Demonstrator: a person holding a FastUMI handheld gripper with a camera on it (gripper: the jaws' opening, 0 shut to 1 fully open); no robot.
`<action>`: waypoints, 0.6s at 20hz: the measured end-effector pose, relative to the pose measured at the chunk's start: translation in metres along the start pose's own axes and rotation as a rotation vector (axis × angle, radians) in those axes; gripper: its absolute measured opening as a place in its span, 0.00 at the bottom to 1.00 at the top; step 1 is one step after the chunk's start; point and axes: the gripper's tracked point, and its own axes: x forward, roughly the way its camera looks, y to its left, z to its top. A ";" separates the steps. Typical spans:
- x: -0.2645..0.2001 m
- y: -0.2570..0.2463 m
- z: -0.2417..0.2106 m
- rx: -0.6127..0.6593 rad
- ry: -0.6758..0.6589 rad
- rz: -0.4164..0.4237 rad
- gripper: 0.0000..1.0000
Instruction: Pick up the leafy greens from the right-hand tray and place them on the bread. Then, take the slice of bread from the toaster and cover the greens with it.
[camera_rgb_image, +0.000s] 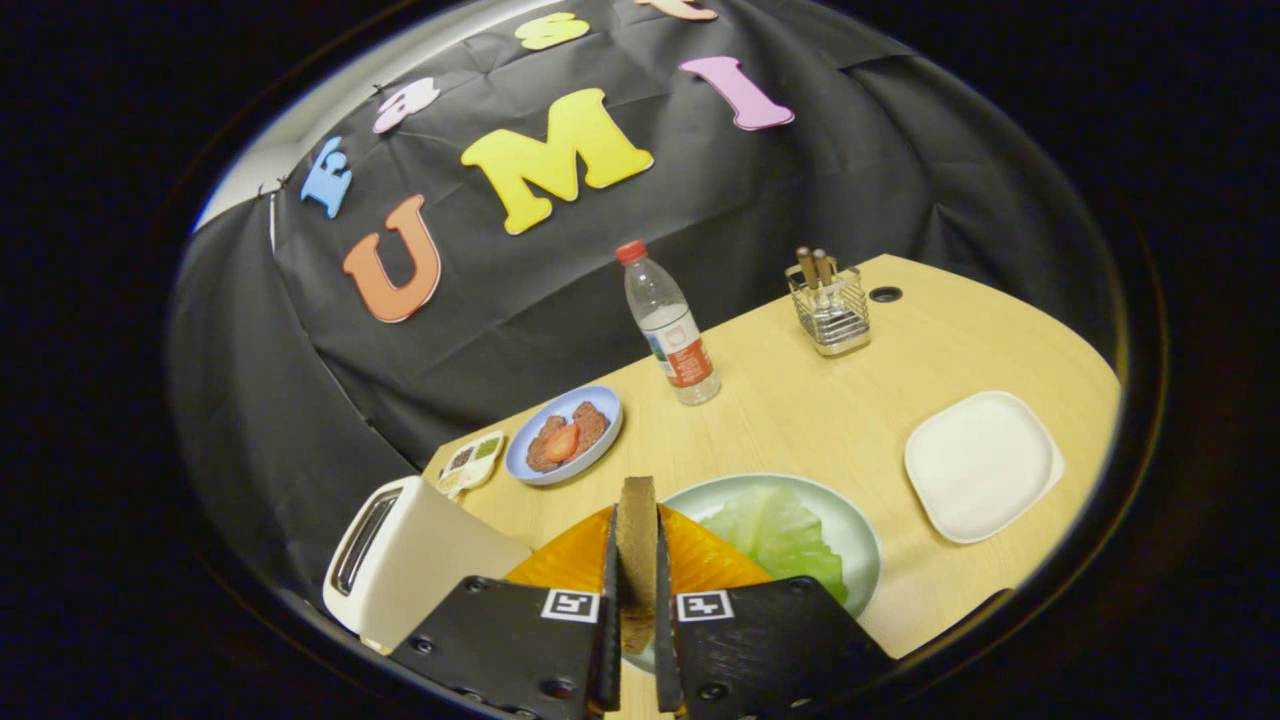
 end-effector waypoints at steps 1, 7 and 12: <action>-0.003 0.002 0.003 0.009 -0.015 0.011 0.13; 0.008 -0.038 -0.002 -0.046 -0.013 -0.100 0.18; 0.011 -0.059 -0.015 -0.096 0.010 -0.153 0.29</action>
